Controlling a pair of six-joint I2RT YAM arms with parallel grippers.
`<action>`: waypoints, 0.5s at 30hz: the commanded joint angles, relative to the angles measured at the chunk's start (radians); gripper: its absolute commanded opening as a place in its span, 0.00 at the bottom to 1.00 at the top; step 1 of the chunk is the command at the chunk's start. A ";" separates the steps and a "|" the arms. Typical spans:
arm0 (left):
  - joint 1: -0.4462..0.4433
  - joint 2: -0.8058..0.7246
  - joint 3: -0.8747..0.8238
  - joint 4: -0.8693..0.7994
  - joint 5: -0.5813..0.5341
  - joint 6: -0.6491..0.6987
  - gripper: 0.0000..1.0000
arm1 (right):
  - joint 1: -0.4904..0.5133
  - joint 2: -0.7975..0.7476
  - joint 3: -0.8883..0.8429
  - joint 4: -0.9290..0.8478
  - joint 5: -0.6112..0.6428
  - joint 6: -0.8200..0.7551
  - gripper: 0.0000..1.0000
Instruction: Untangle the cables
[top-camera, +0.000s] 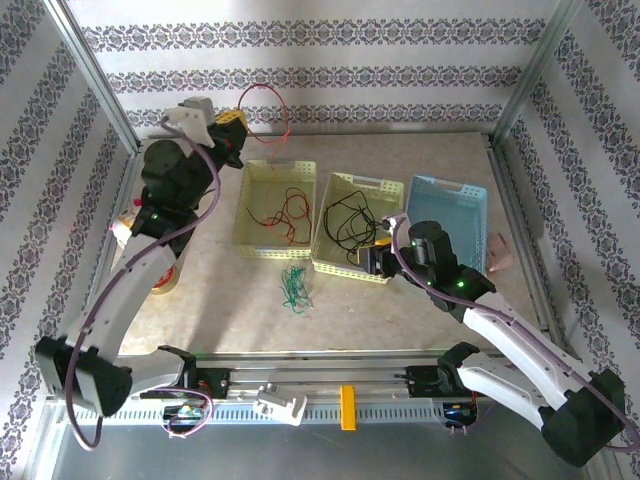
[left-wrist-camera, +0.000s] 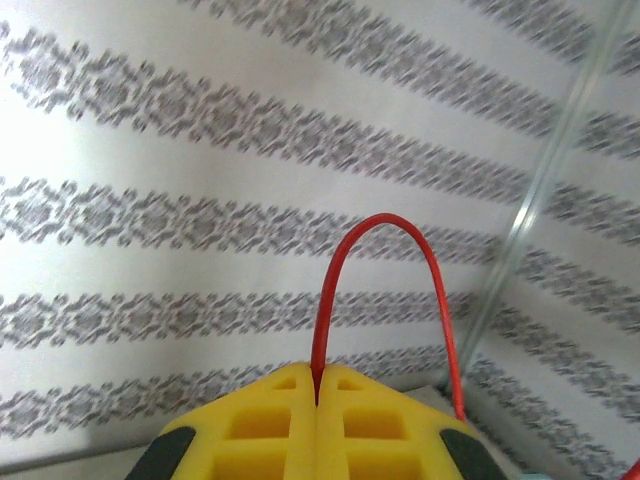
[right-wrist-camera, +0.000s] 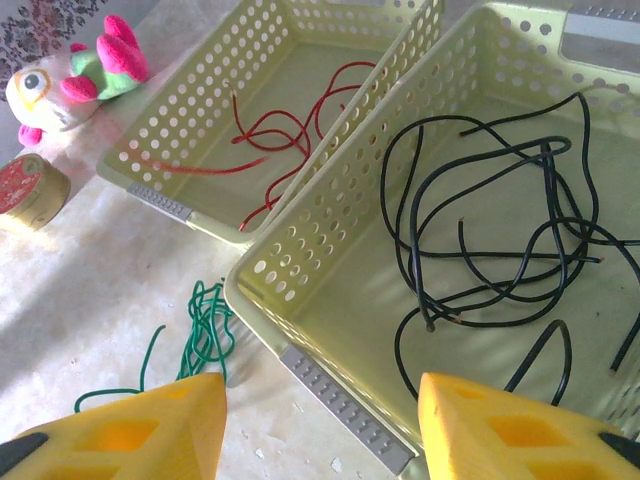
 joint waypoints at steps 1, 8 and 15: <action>-0.008 0.064 0.032 -0.003 -0.092 0.055 0.00 | -0.013 -0.026 0.008 -0.014 0.025 -0.006 0.54; -0.009 0.172 -0.044 -0.120 -0.210 -0.024 0.00 | -0.018 -0.036 -0.002 -0.023 0.034 0.000 0.54; -0.008 0.335 -0.099 -0.307 -0.217 -0.188 0.00 | -0.018 -0.023 -0.001 -0.025 0.023 0.002 0.54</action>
